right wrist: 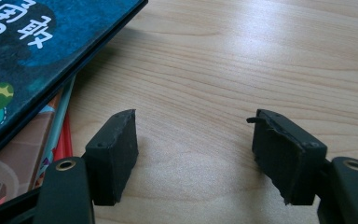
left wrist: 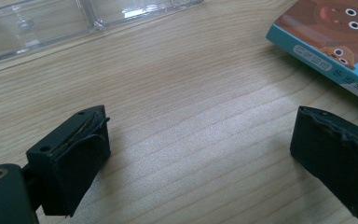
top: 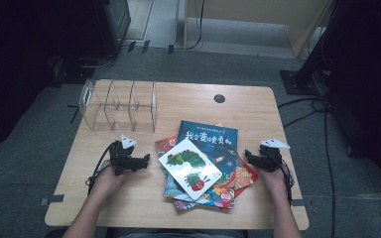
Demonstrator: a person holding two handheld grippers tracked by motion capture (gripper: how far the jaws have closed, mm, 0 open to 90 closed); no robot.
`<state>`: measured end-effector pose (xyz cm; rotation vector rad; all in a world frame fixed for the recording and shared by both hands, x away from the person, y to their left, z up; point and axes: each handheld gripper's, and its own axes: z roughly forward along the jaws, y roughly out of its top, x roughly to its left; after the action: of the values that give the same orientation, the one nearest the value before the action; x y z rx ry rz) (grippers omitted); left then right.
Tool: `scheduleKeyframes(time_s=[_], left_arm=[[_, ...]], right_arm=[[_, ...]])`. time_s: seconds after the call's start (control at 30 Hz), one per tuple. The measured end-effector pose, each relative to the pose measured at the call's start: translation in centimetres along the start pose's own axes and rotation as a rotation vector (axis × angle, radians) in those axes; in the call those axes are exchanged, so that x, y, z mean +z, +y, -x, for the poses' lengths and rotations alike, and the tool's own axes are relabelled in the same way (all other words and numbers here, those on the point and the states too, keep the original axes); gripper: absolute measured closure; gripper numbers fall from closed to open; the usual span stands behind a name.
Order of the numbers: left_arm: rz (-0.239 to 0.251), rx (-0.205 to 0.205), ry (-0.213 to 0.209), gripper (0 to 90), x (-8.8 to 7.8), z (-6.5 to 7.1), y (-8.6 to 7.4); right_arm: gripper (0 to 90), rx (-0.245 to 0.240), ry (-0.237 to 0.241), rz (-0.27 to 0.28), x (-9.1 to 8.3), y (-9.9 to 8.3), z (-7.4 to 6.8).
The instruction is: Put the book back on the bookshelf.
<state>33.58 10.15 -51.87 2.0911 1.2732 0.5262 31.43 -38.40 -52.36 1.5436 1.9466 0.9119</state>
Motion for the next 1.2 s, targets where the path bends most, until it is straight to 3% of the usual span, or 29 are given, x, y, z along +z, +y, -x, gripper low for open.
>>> scheduleKeyframes(time_s=[0.17, 0.27, 0.4, 0.5, 0.53, 0.63, 0.67, 0.77, 0.87, 1.0, 1.1, 1.2], left_arm=[[-0.001, 0.003, -0.001, 4.9, 0.0, 0.0, 0.0], [-0.001, 0.007, -0.006, 4.9, 0.0, 0.0, 0.0], [-0.030, 0.020, -0.024, 4.9, -0.2, -0.2, 0.2], [-0.038, 0.015, -0.022, 10.4, -0.5, -0.3, 0.4], [-0.036, 0.008, -0.033, 15.1, -0.7, -0.4, 0.5], [-0.029, 0.037, -0.115, 14.3, -1.4, -0.7, 0.9], [-0.021, 0.040, -0.112, 15.9, -1.6, -0.7, 1.0], [-0.012, 0.046, -0.129, 29.7, -2.2, -0.6, 1.3], [-0.016, 0.034, -0.159, 38.0, -2.3, -0.5, 1.6], [-0.055, 0.067, -0.219, 49.7, -2.6, -0.2, 2.3], [-0.071, 0.081, -0.219, 58.7, -2.7, 0.1, 2.5], [-0.055, 0.111, -0.217, 68.9, -3.2, 0.5, 3.0]], right_arm=[[30.8, 0.002, -0.001, 0.001, 0.0, 0.0, 0.0], [35.3, -0.003, 0.010, 0.005, 0.0, 0.0, -0.1], [38.8, -0.011, 0.024, -0.011, -0.1, 0.2, -0.2], [43.0, 0.001, 0.045, -0.021, -0.4, 0.3, -0.2], [45.3, 0.001, 0.051, -0.018, -0.6, 0.3, -0.2], [49.6, 0.020, 0.082, 0.003, -1.2, 0.5, -0.3], [51.6, 0.029, 0.101, 0.006, -1.5, 0.6, -0.3], [56.3, 0.052, 0.138, 0.002, -2.2, 0.7, -0.5], [63.5, 0.040, 0.150, 0.008, -2.9, 0.8, -1.0], [73.3, 0.039, 0.176, 0.016, -3.7, 1.0, -2.0], [76.4, 0.035, 0.192, 0.011, -4.0, 0.9, -2.6], [83.7, 0.016, 0.223, -0.009, -4.6, 0.8, -4.1]])
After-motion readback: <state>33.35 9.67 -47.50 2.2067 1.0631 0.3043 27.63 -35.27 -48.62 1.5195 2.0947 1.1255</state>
